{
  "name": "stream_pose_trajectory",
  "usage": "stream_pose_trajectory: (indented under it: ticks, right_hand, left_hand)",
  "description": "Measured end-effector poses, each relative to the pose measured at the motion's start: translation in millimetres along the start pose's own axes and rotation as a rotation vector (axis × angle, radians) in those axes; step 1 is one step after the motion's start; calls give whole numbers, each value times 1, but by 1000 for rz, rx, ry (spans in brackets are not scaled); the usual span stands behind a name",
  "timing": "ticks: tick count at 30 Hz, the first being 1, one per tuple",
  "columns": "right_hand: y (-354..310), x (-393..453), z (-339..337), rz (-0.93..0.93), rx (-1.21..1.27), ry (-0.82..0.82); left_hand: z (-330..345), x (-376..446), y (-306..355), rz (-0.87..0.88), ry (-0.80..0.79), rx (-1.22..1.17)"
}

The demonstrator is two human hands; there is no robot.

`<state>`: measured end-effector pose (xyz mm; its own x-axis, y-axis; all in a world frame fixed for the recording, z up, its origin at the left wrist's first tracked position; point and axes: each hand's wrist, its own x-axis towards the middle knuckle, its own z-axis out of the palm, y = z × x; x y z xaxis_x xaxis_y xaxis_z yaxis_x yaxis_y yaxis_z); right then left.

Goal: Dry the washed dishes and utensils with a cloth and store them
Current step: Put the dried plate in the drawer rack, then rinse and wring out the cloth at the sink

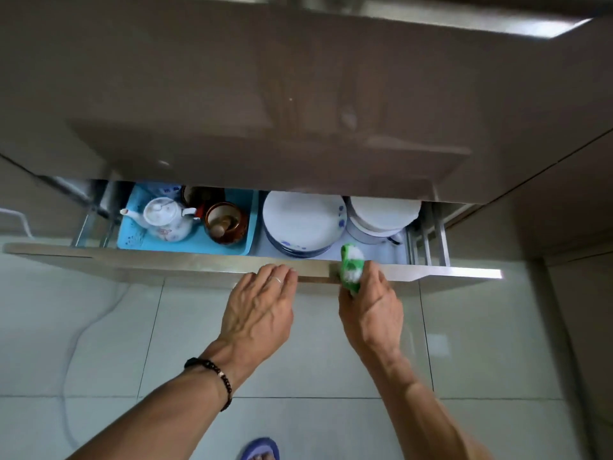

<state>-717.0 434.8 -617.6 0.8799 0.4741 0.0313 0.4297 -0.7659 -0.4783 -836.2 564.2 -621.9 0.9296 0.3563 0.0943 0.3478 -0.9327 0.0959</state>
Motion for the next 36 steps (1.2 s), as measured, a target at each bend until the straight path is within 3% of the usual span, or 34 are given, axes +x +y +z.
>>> stream_pose_trajectory:
  ticks: [7,10,16,20,26,30,36]
  right_hand:
    - [-6,59,3,33,213,-103]
    - [-3,69,-10,37,167,-159]
    - [5,57,-71,-129,93,-348]
    - [9,52,-151,-137,205,-411]
    - [55,63,-316,25,272,-390]
    - [111,76,-437,124,252,-263]
    - [180,82,-576,265,385,-76]
  left_hand:
    - [3,42,-14,-117,-217,11]
    - [-7,52,-15,-124,-253,-7]
    - [-62,72,22,-9,-61,-255]
    - [-120,105,75,169,-136,-278]
    - [-217,155,183,117,-283,-309]
    - [-286,196,284,177,-454,-503]
    - [-363,247,417,241,-760,-579]
